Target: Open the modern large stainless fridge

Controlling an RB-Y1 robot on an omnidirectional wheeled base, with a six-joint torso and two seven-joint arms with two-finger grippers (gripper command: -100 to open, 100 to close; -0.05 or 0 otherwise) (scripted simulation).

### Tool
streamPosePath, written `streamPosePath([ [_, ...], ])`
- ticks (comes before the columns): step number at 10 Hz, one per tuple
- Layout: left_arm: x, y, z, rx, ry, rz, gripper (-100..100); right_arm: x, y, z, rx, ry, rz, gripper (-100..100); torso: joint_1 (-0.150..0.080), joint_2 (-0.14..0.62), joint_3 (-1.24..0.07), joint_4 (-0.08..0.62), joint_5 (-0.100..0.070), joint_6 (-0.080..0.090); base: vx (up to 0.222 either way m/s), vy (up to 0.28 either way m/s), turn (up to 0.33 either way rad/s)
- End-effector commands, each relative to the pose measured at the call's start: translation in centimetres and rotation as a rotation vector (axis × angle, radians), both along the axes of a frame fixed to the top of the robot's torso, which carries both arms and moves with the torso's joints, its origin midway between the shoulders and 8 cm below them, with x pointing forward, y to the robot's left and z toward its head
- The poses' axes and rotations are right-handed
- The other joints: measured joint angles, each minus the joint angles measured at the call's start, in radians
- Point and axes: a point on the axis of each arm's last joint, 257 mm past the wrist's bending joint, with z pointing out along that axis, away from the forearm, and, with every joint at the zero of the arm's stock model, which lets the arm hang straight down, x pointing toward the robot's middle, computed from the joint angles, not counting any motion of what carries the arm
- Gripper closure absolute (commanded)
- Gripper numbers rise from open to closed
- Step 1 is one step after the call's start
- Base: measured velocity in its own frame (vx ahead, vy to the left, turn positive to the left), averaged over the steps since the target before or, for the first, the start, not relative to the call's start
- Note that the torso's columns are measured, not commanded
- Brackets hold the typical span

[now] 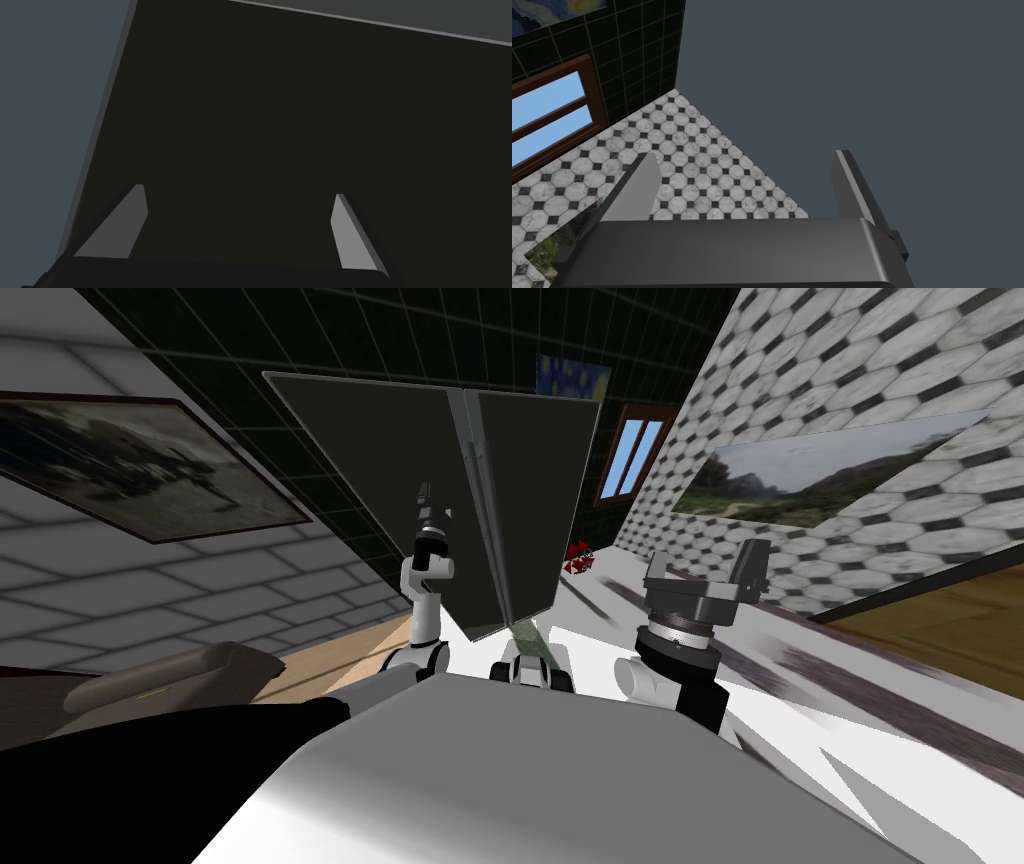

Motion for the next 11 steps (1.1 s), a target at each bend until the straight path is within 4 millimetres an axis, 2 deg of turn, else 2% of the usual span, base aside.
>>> streamPosePath([
  [1, 0.6, -0.2, 2.1, -0.018, -0.014, -0.006, -100, 0.0, 0.0, 0.0, 0.0, 0.0, 0.0, 0, -0.001, 0.0, 0.0, 0.0, -0.001, 0.001, 0.02, -0.045, -0.016],
  [2, 2.0, 1.1, 1.6, -0.052, 0.029, 0.009, -100, 0.0, 0.0, 0.0, 0.0, 0.0, 0.0, 0, 0.001, 0.001, 0.001, 0.0, 0.0, 0.001, 0.042, -0.077, 0.093],
  [3, 1.9, 0.5, 3.2, -0.053, 0.003, -0.001, -100, 0.0, 0.0, 0.0, 0.0, 0.0, 0.0, 0, -0.001, 0.0, 0.0, 0.0, 0.0, 0.0, 0.039, -0.093, 0.071],
  [4, 3.2, 1.8, 2.6, -0.088, 0.044, 0.013, -100, 0.0, 0.0, 0.0, 0.0, 0.0, 0.0, 0, -0.002, 0.0, 0.0, 0.0, -0.001, 0.001, 0.065, -0.127, 0.117],
  [6, 3.0, 0.9, 5.2, -0.09, 0.006, -0.004, -100, 0.0, 0.0, 0.0, 0.0, 0.0, 0.0, 0, -0.002, -0.001, -0.001, 0.0, -0.001, 0.001, 0.036, -0.087, 0.01],
  [7, 4.2, 2.2, 4.6, -0.129, 0.051, 0.009, -100, 0.0, 0.0, 0.0, 0.0, 0.0, 0.0, 0, 0.002, 0.002, 0.001, 0.0, 0.0, 0.001, 0.017, -0.076, 0.096],
  [8, 4.2, 1.6, 6.1, -0.13, 0.028, -0.003, -100, 0.0, 0.0, 0.0, 0.0, 0.0, 0.0, 0, 0.001, 0.001, 0.0, 0.001, 0.0, 0.0, 0.012, -0.102, 0.066],
  [9, 4.1, 1.5, 6.5, -0.13, 0.021, -0.006, -100, 0.0, 0.0, 0.0, 0.0, 0.0, 0.0, 0, 0.001, -0.002, -0.003, 0.002, -0.001, 0.001, 0.011, -0.053, -0.012],
  [10, 5.4, 2.6, 6.1, -0.173, 0.065, 0.003, -100, 0.0, 0.0, 0.0, 0.0, 0.0, 0.0, 0, 0.002, -0.003, -0.002, 0.0, 0.0, 0.001, 0.036, -0.09, 0.068],
  [11, 5.2, 2.0, 7.6, -0.173, 0.041, -0.009, -100, 0.0, 0.0, 0.0, 0.0, 0.0, 0.0, 0, -0.001, -0.003, -0.002, -0.001, -0.001, 0.0, 0.018, -0.106, 0.092],
])
